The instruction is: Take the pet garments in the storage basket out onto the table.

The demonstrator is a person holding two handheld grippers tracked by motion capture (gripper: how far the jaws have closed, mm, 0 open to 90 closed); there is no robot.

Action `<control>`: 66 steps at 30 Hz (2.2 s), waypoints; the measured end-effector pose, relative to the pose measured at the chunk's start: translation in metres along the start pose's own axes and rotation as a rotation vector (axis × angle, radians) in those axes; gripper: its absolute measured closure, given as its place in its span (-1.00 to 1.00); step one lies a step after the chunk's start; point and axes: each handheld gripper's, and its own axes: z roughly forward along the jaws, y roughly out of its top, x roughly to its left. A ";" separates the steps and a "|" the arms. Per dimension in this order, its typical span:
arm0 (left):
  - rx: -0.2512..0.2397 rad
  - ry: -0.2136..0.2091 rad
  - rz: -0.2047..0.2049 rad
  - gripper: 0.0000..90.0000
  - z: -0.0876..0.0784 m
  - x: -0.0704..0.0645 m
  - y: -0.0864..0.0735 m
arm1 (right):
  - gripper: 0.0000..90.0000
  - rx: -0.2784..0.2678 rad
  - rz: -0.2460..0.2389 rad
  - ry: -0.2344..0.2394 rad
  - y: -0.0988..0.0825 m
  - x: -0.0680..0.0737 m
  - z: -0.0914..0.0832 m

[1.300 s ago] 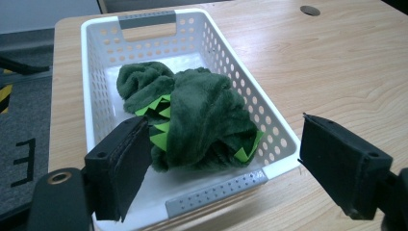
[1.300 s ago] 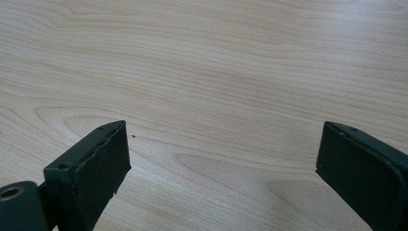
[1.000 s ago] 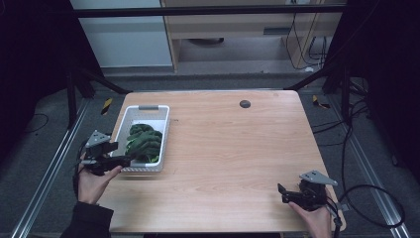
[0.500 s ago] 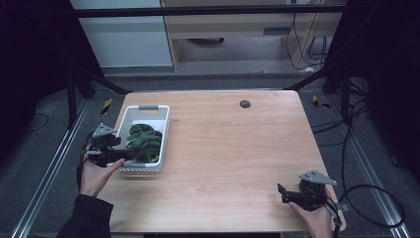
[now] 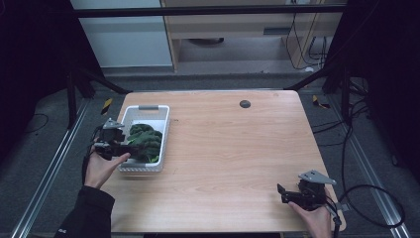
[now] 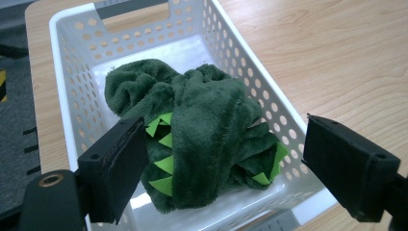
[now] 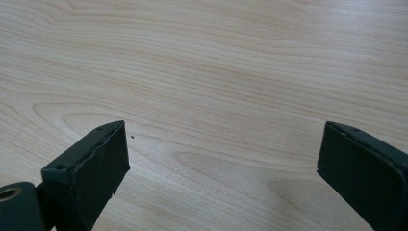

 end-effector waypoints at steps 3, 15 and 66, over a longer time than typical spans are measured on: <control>0.015 0.001 -0.001 -0.67 0.004 0.002 0.002 | -0.91 0.001 -0.003 0.003 0.000 0.000 0.000; 0.071 0.002 0.013 -0.69 0.016 0.002 0.011 | -0.92 0.006 -0.011 0.012 0.000 0.001 0.002; 0.282 0.001 0.022 0.00 0.071 0.004 0.005 | -0.95 0.041 -0.043 0.014 0.001 0.003 0.007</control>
